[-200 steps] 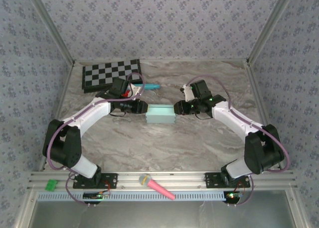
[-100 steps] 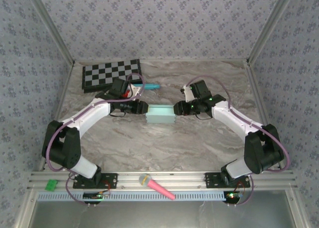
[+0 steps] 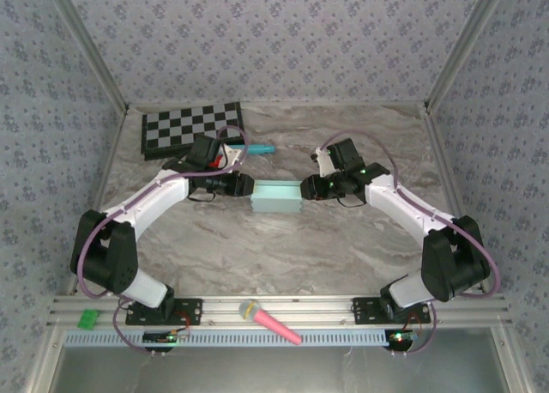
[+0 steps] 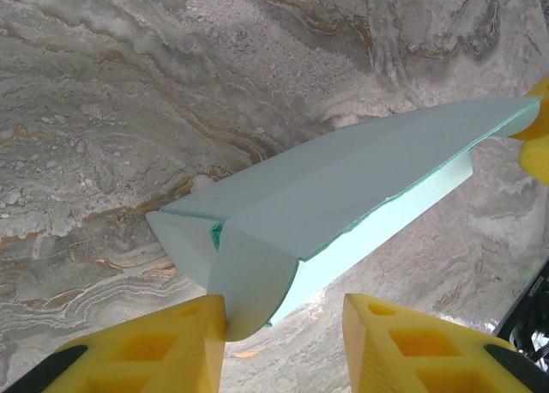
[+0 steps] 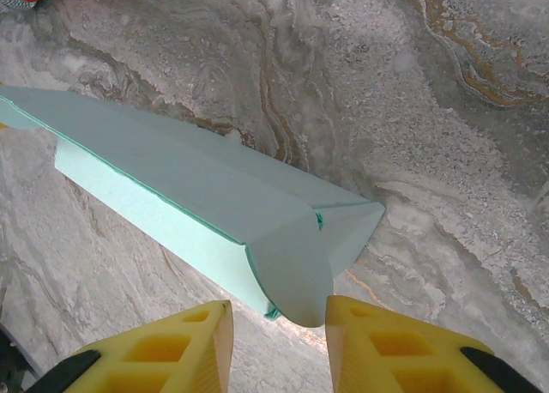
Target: Fold the paper box
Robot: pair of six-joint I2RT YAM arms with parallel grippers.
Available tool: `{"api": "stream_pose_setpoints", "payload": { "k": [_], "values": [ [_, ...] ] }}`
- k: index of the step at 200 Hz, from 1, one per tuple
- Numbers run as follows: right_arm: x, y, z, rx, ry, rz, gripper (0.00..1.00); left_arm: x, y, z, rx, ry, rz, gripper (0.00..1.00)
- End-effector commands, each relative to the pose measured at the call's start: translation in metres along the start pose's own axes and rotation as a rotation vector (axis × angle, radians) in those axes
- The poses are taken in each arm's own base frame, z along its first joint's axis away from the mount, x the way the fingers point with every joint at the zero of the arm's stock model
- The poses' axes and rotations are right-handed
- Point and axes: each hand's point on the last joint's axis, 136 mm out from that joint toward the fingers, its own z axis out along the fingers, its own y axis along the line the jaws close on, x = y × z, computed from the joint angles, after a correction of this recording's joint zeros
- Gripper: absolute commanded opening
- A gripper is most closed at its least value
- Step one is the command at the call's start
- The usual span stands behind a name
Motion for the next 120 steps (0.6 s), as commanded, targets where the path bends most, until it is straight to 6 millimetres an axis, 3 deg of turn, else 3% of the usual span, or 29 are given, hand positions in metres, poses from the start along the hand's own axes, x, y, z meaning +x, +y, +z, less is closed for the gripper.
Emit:
{"api": "stream_pose_setpoints", "payload": {
  "k": [1,72,120],
  "values": [
    [-0.0094,0.0106,-0.0080,-0.018,-0.018,-0.028,0.35,0.0017,-0.0106,-0.0036,0.031,0.005,0.018,0.38],
    [-0.0128,0.0156,-0.0034,-0.036,-0.015,-0.020,0.23,0.0056,-0.0106,0.0021,0.041,0.019,0.008,0.32],
    [-0.0132,0.0162,-0.0011,-0.037,-0.007,-0.013,0.21,0.0073,-0.0103,0.0054,0.042,0.026,0.007,0.32]
  ]
}}
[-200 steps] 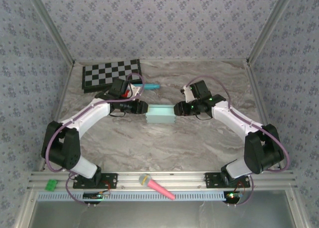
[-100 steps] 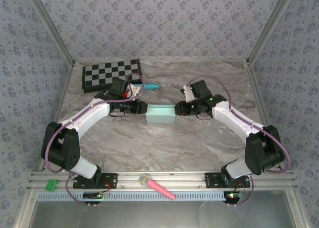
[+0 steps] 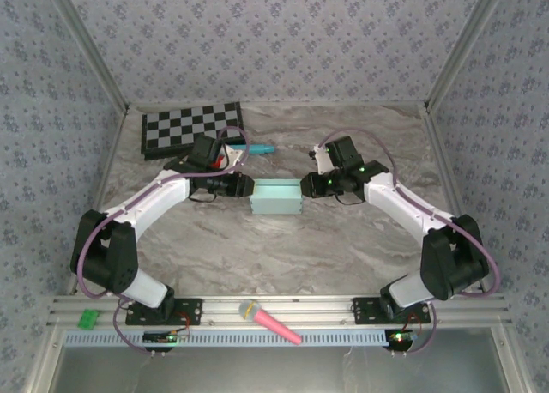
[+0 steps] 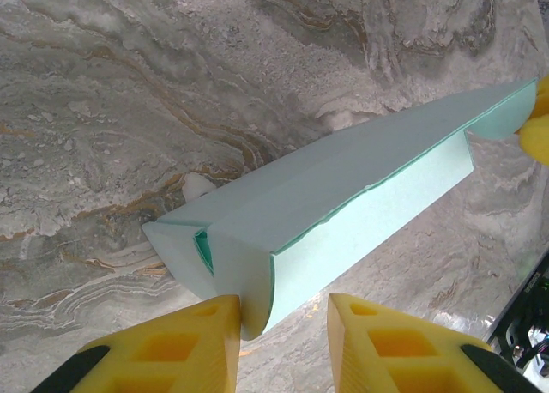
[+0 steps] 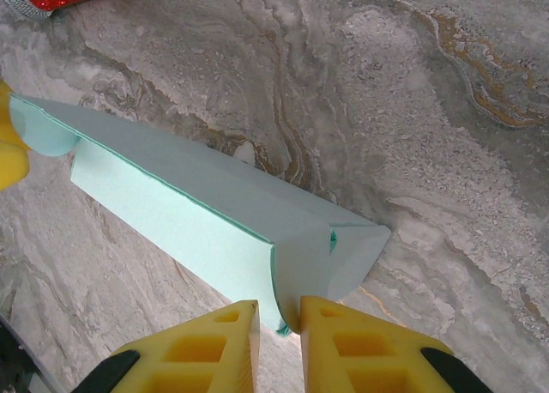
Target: Fold the paper box
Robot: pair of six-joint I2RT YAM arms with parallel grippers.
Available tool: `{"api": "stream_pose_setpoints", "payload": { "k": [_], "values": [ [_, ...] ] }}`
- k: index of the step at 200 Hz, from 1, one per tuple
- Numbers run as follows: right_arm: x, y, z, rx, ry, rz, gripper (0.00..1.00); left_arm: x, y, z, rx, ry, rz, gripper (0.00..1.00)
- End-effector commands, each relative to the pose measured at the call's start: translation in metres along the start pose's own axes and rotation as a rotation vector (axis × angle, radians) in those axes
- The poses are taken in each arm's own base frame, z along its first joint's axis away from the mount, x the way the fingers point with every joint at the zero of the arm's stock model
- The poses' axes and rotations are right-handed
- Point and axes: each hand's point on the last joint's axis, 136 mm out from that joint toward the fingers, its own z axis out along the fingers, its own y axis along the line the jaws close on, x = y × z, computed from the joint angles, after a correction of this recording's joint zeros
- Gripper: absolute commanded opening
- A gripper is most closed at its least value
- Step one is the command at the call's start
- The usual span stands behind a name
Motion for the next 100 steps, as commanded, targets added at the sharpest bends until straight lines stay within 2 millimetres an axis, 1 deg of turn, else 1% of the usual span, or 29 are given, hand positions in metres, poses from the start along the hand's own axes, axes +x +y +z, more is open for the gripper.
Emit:
{"api": "stream_pose_setpoints", "payload": {
  "k": [1,100],
  "values": [
    [-0.0049,0.0092,-0.0006,-0.024,0.004,-0.001,0.21,0.0053,-0.0059,0.0038,0.033,0.018,0.003,0.32],
    [-0.0036,0.0114,0.0045,-0.042,0.031,0.017,0.22,0.0086,-0.0044,0.0065,0.026,0.030,0.001,0.32]
  ]
}}
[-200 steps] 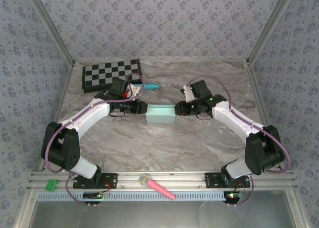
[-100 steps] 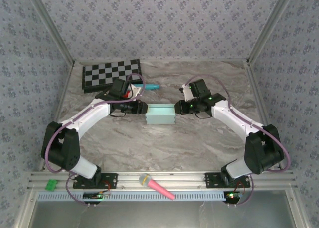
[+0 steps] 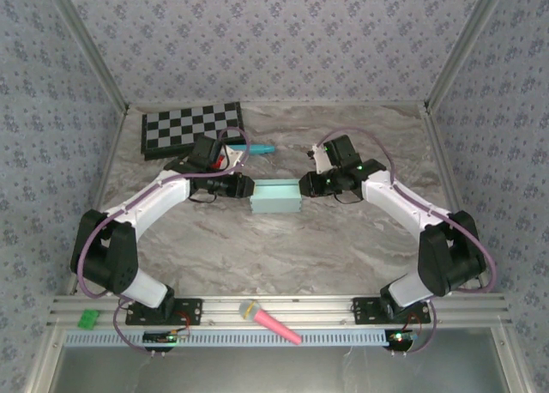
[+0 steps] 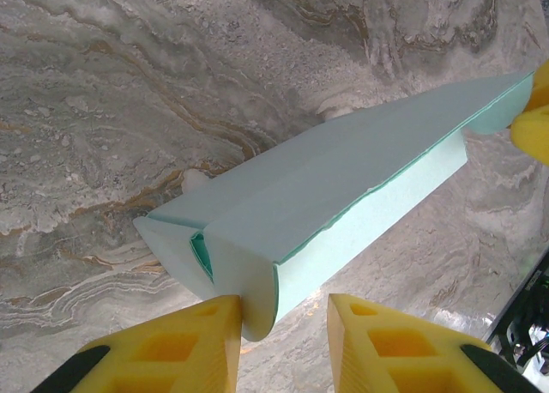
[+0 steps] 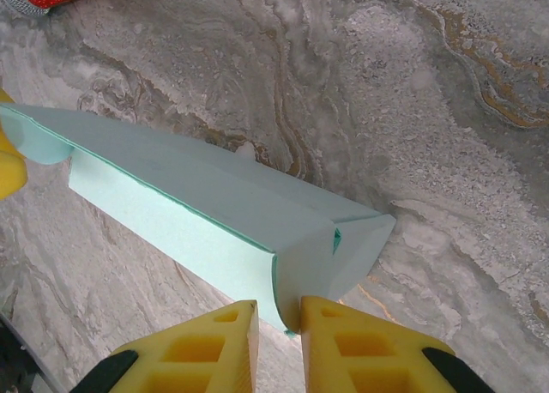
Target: Fold the paper box
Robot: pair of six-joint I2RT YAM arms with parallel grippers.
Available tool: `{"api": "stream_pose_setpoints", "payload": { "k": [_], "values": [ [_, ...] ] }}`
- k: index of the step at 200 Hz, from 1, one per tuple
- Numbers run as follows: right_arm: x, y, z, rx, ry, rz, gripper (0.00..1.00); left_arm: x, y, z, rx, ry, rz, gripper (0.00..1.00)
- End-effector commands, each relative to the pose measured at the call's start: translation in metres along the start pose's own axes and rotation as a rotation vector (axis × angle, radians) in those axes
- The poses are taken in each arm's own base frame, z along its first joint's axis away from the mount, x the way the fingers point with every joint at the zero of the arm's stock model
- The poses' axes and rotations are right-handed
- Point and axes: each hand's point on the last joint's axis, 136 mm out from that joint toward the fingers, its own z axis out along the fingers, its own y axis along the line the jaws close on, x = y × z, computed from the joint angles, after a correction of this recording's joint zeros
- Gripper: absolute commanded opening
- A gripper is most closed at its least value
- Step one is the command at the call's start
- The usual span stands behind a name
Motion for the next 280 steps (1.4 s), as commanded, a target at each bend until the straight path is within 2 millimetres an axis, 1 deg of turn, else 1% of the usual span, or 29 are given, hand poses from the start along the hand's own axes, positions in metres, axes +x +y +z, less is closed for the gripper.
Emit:
{"api": "stream_pose_setpoints", "payload": {
  "k": [1,95,112,141,197,243,270,280],
  "values": [
    [-0.002,0.011,-0.001,-0.037,0.018,0.010,0.22,0.006,-0.006,0.005,0.028,0.025,0.003,0.32],
    [-0.002,0.016,0.003,-0.063,0.034,0.030,0.22,0.008,-0.004,0.008,0.025,0.031,0.002,0.32],
    [-0.003,0.017,0.003,-0.064,0.034,0.030,0.25,0.008,-0.004,0.008,0.021,0.033,0.003,0.32],
    [-0.003,0.019,0.004,-0.077,0.037,0.037,0.27,0.009,-0.003,0.009,0.018,0.036,0.002,0.32],
    [-0.003,0.022,0.009,-0.094,0.056,0.058,0.27,0.008,-0.003,0.010,0.017,0.035,0.005,0.32],
    [-0.002,0.021,0.012,-0.095,0.063,0.082,0.24,0.008,-0.003,0.011,0.016,0.039,0.006,0.32],
    [-0.003,0.021,0.014,-0.100,0.064,0.086,0.25,0.008,-0.002,0.011,0.014,0.041,0.006,0.32],
    [-0.002,0.022,0.014,-0.103,0.068,0.087,0.26,0.008,-0.002,0.012,0.012,0.041,0.006,0.32]
  ]
}}
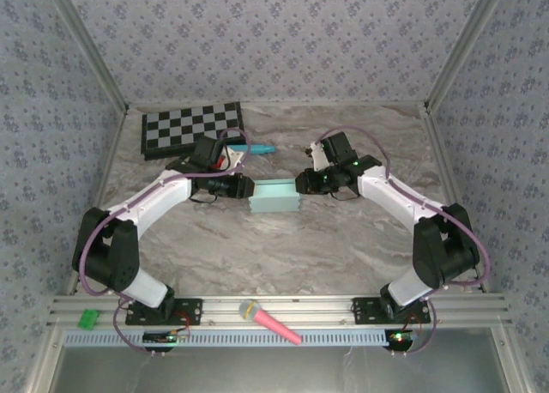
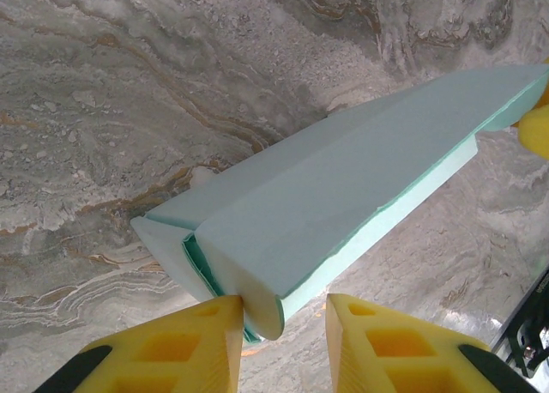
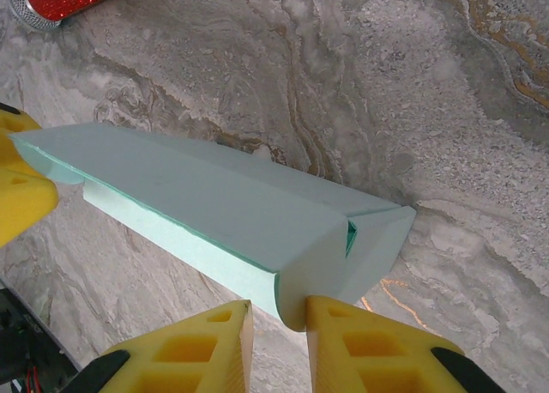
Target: Fold the paper box
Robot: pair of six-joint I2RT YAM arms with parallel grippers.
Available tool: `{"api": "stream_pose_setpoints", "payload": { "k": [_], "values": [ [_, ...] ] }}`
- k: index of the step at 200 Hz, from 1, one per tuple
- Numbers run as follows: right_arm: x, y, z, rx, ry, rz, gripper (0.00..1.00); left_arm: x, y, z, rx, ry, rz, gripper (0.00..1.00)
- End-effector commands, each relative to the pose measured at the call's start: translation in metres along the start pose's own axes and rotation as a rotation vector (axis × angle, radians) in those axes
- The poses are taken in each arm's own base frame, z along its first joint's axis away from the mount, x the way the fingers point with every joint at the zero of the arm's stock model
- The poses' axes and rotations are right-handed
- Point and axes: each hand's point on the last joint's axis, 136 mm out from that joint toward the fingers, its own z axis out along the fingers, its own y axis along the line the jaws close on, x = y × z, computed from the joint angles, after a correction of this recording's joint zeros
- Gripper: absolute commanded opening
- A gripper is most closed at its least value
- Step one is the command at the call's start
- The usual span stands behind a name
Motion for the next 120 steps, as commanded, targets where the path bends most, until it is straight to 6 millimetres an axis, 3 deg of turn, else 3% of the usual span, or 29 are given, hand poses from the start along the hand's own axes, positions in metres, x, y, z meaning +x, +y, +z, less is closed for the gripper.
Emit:
{"api": "stream_pose_setpoints", "payload": {
  "k": [1,70,120],
  "values": [
    [0.0021,0.0159,0.0050,-0.065,0.035,0.008,0.26,0.0057,-0.0062,0.0064,0.027,0.029,0.010,0.32],
    [0.0024,0.0249,0.0068,-0.106,0.041,0.013,0.29,0.0051,-0.0060,0.0065,0.026,0.028,0.009,0.32],
    [0.0017,0.0211,0.0062,-0.075,0.031,0.015,0.30,0.0031,-0.0071,0.0039,0.025,0.017,0.011,0.32]
  ]
}}
